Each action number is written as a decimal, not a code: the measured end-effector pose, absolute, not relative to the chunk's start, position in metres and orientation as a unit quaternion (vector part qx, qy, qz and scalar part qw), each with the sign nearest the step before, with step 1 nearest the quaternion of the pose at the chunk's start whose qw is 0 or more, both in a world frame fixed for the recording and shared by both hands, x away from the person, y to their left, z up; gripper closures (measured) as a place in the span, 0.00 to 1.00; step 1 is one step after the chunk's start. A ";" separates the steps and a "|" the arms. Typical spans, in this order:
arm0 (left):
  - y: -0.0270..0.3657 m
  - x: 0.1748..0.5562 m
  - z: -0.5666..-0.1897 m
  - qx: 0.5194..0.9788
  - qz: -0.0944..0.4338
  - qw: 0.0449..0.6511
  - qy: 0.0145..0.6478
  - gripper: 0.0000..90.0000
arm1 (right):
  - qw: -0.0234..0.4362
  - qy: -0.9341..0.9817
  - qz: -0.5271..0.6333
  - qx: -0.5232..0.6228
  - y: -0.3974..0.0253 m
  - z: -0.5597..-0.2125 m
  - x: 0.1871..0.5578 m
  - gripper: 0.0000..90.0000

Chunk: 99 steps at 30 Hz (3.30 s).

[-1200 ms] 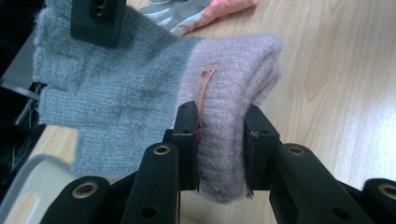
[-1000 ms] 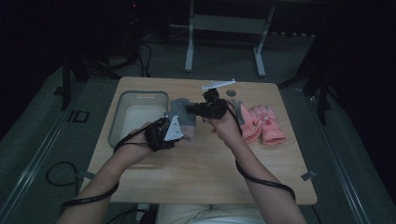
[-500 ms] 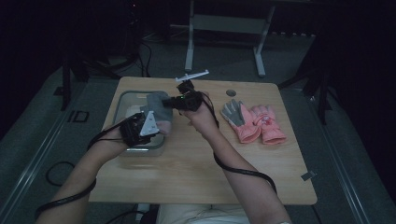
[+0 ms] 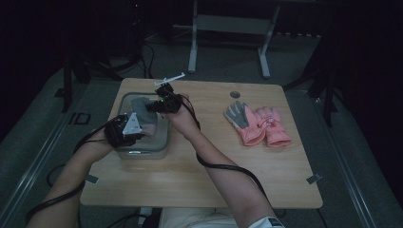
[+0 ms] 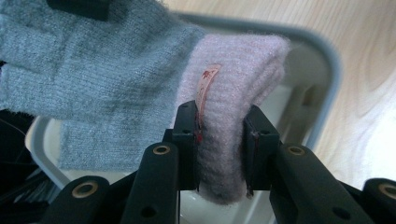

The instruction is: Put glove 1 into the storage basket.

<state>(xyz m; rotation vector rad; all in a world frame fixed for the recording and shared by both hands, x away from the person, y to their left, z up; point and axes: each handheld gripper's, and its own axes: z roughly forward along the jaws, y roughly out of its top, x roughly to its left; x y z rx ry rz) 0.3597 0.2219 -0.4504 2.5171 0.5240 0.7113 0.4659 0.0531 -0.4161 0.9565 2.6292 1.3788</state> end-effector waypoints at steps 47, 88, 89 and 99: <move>0.189 0.407 -0.453 0.900 0.110 0.298 0.300 0.04 | 0.063 0.837 0.446 0.313 -0.053 -0.426 0.451 0.63; 0.057 0.327 -0.509 0.894 0.085 0.394 0.199 0.02 | 0.179 0.828 0.385 0.367 -0.244 -0.458 0.468 0.66; 0.057 0.325 -0.513 0.894 0.090 0.393 0.198 0.02 | 0.185 0.828 0.383 0.366 -0.246 -0.460 0.470 0.65; 0.060 0.311 -0.537 0.883 0.090 0.409 0.213 0.02 | 0.182 0.840 0.353 0.370 -0.255 -0.476 0.497 0.65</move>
